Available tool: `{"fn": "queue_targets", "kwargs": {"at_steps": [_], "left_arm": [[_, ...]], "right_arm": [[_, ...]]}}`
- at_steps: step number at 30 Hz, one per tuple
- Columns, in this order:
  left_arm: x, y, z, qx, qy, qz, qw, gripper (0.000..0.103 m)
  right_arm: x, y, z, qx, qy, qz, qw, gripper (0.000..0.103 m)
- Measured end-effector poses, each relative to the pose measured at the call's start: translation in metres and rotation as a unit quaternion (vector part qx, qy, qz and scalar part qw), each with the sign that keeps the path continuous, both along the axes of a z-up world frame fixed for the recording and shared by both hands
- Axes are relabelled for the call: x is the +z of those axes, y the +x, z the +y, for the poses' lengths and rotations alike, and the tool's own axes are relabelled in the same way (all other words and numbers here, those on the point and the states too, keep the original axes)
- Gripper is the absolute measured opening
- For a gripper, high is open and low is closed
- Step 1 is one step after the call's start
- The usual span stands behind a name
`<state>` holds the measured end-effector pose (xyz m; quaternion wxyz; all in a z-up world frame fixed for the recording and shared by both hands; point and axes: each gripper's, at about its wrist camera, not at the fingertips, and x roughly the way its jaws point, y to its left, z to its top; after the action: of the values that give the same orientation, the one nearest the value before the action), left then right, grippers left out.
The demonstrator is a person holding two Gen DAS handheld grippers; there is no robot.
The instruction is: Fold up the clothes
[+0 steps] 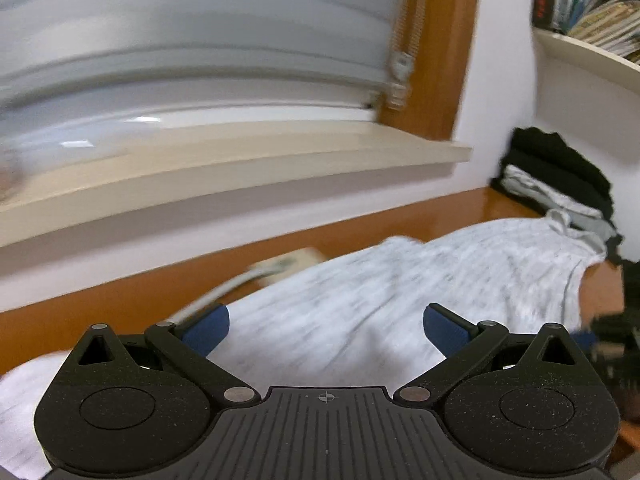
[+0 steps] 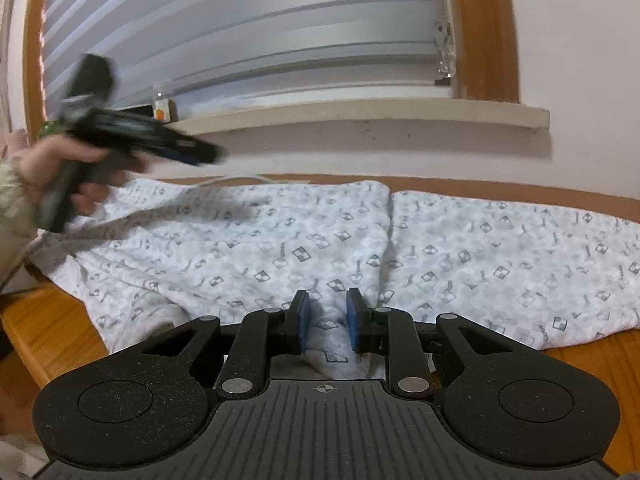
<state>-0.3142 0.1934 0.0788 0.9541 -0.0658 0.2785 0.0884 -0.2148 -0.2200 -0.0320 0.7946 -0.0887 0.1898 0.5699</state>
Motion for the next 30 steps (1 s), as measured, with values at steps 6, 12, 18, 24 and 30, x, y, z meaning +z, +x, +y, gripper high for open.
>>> {"fn": "queue_targets", "kwargs": {"at_steps": [6, 12, 18, 24, 30], "left_arm": [[-0.010, -0.099, 0.051, 0.142, 0.024, 0.051, 0.9882, 0.103], [-0.037, -0.127, 0.063, 0.182, 0.036, 0.093, 0.9782, 0.103], [-0.030, -0.130, 0.057, 0.216, 0.074, 0.087, 0.9696, 0.103], [-0.016, -0.114, 0.033, 0.157, 0.028, 0.035, 0.9866, 0.103], [-0.039, -0.082, 0.003, 0.112, 0.047, 0.070, 0.9902, 0.100]], "right_arm": [[0.000, -0.003, 0.001, -0.001, -0.001, -0.014, 1.000, 0.023], [-0.001, -0.002, 0.000, 0.000, 0.002, -0.009, 1.000, 0.024], [-0.001, -0.001, -0.001, 0.002, 0.004, -0.005, 1.000, 0.024], [-0.001, -0.001, -0.001, 0.001, 0.004, -0.006, 1.000, 0.024], [-0.001, -0.002, -0.001, 0.001, 0.005, -0.007, 1.000, 0.024]]}}
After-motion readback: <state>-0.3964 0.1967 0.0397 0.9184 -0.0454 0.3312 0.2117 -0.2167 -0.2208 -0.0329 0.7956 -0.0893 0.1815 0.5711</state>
